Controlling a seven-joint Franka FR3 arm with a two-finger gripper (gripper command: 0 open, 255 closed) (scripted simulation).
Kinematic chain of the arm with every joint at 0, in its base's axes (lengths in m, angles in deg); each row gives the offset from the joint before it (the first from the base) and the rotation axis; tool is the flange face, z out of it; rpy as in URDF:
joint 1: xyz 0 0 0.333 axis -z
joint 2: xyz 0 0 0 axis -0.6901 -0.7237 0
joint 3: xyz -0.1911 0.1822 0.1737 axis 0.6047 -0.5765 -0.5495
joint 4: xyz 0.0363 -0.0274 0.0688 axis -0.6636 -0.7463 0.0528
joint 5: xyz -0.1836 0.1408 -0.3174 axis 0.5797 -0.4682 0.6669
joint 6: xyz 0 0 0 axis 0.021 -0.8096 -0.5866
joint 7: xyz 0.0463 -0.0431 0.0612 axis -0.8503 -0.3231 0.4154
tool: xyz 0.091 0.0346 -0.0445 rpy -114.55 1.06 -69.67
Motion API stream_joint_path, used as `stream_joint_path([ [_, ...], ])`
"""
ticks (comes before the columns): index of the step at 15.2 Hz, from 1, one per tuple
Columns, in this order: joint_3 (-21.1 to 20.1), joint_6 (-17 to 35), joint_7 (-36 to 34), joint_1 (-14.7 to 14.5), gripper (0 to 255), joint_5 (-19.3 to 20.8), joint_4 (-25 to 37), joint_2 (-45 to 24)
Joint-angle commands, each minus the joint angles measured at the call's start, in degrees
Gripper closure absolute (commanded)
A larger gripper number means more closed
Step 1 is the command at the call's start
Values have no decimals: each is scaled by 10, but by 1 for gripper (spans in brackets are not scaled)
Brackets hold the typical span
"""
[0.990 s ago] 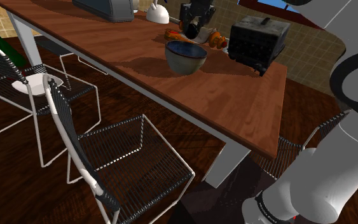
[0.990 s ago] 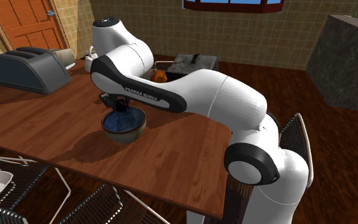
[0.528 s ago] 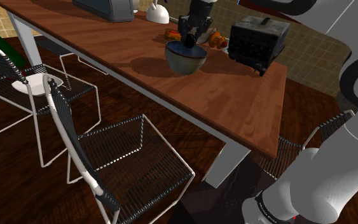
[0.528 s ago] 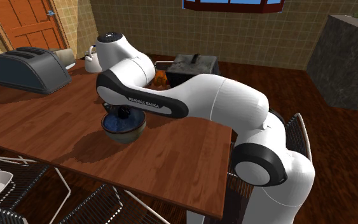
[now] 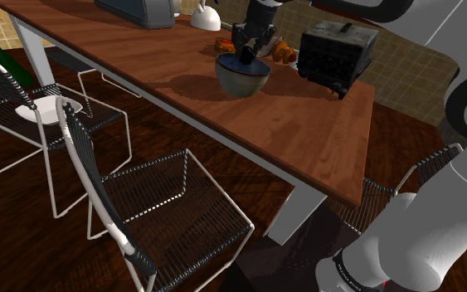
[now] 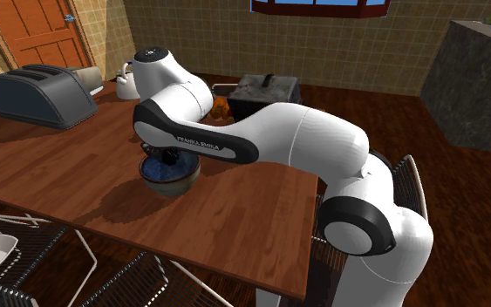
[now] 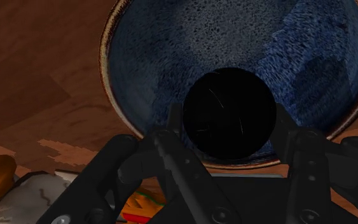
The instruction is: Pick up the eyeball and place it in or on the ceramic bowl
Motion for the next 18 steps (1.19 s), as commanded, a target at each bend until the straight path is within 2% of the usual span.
stream_joint_path([
  [1,0,0,0,0,0,0,0,0],
  [6,0,0,0,0,0,0,0,0],
  [10,-5,-76,3,-5,0,1,82,-7],
  [18,-5,-76,3,-6,0,1,82,-7],
])
